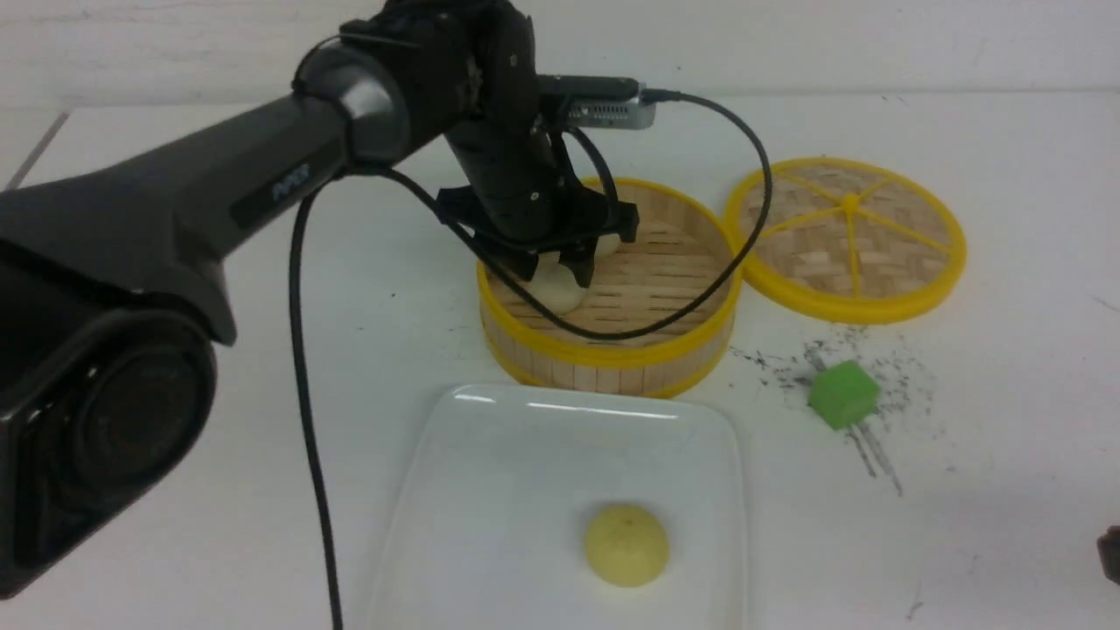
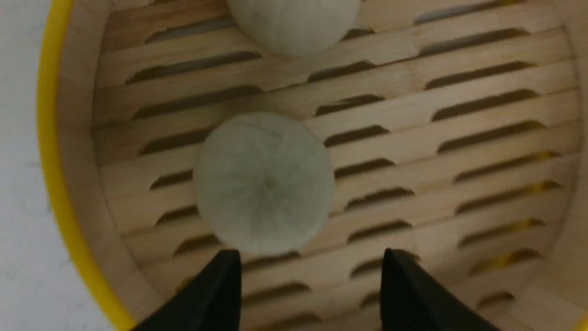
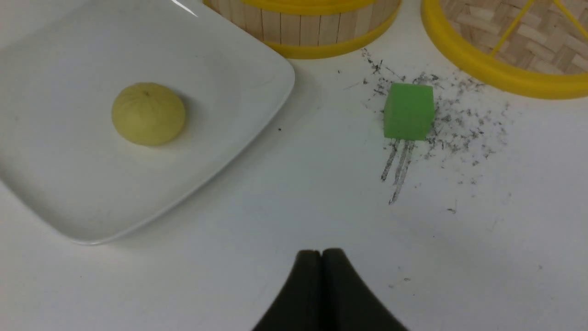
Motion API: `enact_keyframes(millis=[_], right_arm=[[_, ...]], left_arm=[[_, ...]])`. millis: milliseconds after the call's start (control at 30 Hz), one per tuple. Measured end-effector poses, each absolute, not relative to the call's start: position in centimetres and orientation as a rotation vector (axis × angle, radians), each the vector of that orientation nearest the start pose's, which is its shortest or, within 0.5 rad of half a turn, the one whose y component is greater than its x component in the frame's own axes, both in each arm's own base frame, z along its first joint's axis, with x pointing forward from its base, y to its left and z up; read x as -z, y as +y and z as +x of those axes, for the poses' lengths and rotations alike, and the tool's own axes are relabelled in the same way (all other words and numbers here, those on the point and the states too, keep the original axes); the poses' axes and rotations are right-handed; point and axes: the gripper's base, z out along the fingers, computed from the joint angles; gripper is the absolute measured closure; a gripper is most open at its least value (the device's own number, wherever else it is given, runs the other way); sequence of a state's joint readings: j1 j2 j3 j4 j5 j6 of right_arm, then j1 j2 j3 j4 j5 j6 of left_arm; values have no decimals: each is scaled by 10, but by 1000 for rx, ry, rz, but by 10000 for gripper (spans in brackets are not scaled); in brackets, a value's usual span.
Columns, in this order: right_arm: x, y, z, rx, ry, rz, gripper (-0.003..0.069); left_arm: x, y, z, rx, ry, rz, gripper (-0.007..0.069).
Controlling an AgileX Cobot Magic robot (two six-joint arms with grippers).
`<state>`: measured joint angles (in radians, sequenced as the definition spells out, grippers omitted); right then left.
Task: Put the steamed buns into the plate on the white tablecloth.
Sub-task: 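Reach into the bamboo steamer and grasp a bun with the left gripper, then carry the bun from the bamboo steamer to the plate with the left gripper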
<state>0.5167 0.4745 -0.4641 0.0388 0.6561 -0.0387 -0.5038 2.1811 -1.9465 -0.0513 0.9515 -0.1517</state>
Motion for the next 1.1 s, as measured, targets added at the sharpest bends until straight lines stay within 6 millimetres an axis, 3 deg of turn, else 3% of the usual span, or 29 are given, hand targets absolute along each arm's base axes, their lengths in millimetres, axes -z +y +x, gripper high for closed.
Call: enact_keyframes(millis=[100, 167, 200, 267, 367, 533, 700, 833, 933, 1033, 1067, 1100], right_arm=[[-278, 47, 78, -320, 2088, -575, 658], [-278, 47, 78, -320, 2088, -575, 657], [-278, 47, 78, -320, 2088, -575, 657], [-278, 47, 78, -320, 2088, -575, 657], [-278, 47, 78, -320, 2088, -575, 654], [-278, 47, 78, -320, 2088, -575, 650], [-278, 47, 78, -320, 2088, -575, 646], [-278, 47, 78, -320, 2090, -575, 643], [-278, 47, 78, -320, 2090, -575, 642], [-278, 47, 78, -320, 2090, -575, 638], [-278, 47, 78, -320, 2090, -575, 638], [-278, 47, 78, -320, 2090, -575, 636]], left_arm=[[-227, -239, 428, 258, 2650, 450, 223], [-217, -241, 432, 256, 2646, 448, 323], [-217, -241, 432, 256, 2646, 448, 323], [-214, -241, 433, 256, 2659, 415, 474], [-219, -240, 431, 258, 2672, 381, 588], [-262, -232, 417, 271, 2644, 366, 602], [-351, -201, 368, 218, 2633, 379, 603], [-383, -181, 340, 178, 2594, 355, 603], [-374, -177, 328, 184, 2646, 344, 603], [-332, -175, 310, 228, 2825, 343, 601], [-332, -175, 310, 228, 2825, 343, 601], [-307, -176, 302, 236, 2918, 346, 600]])
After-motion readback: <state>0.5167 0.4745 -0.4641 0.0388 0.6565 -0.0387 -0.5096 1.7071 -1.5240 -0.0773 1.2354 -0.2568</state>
